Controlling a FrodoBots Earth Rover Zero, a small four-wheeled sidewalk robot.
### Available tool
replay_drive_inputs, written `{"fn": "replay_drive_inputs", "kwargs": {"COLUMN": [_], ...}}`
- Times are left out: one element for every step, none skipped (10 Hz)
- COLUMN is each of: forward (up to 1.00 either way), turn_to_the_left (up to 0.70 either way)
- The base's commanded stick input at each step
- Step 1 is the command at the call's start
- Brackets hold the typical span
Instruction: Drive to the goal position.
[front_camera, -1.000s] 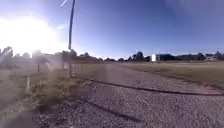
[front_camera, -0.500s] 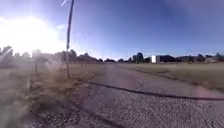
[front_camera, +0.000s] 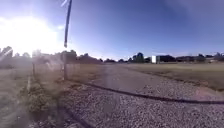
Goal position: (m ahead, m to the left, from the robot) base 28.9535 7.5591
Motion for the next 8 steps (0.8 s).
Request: {"fn": "replay_drive_inputs", "kwargs": {"forward": [0.5, 0.5, 0.5, 0.5, 0.5, 0.5, 0.5, 0.5], "turn_to_the_left": [-0.27, 0.0, 0.0, 0.0, 0.0, 0.0, 0.0, 0.0]}}
